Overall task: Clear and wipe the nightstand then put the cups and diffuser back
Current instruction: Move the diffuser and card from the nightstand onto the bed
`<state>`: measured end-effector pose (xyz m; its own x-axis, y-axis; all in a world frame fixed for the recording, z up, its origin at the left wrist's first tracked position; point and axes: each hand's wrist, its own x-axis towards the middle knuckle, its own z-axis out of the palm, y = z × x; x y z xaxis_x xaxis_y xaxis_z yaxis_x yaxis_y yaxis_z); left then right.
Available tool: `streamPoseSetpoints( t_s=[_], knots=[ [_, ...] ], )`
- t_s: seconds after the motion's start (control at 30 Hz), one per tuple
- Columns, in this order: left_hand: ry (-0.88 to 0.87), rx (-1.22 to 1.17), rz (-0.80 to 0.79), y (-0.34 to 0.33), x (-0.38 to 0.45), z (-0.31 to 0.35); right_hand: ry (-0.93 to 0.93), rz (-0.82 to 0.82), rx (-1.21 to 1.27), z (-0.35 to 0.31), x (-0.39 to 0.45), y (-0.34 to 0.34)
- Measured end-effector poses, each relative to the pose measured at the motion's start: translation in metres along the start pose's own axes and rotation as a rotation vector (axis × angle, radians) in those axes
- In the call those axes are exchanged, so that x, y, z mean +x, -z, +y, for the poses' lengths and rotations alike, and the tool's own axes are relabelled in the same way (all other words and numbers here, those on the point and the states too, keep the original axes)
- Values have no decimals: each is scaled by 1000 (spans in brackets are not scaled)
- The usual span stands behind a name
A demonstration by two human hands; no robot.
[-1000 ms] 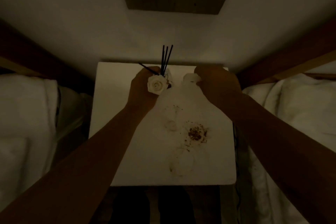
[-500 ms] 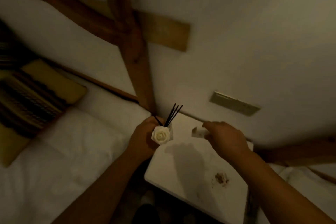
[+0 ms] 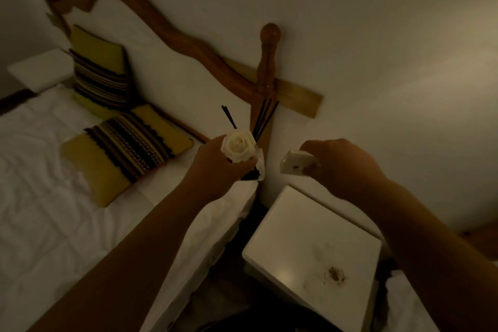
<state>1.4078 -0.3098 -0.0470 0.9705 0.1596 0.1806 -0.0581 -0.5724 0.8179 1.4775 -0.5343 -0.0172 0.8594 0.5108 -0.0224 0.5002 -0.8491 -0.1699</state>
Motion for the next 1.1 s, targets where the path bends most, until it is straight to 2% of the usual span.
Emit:
streamPoseSetpoints(
  t_s=[0.1,0.3,0.63,0.87,1.1],
  knots=[
    [8,12,111,26,-12,-8,52,-29,-20,-29,11,1],
    [83,145,217,85,-52,-36,186,-126,27,-102,43,-19],
    [359,33,432,185,-141,-120,479,-201,54,-232,94,-86],
    [528,-28,579,202,-166,-174,648,-298,-6,-286,138,-139],
    [748,-168,749,185,-181,-249,835,-371,-92,-324,192,-222]
  ],
)
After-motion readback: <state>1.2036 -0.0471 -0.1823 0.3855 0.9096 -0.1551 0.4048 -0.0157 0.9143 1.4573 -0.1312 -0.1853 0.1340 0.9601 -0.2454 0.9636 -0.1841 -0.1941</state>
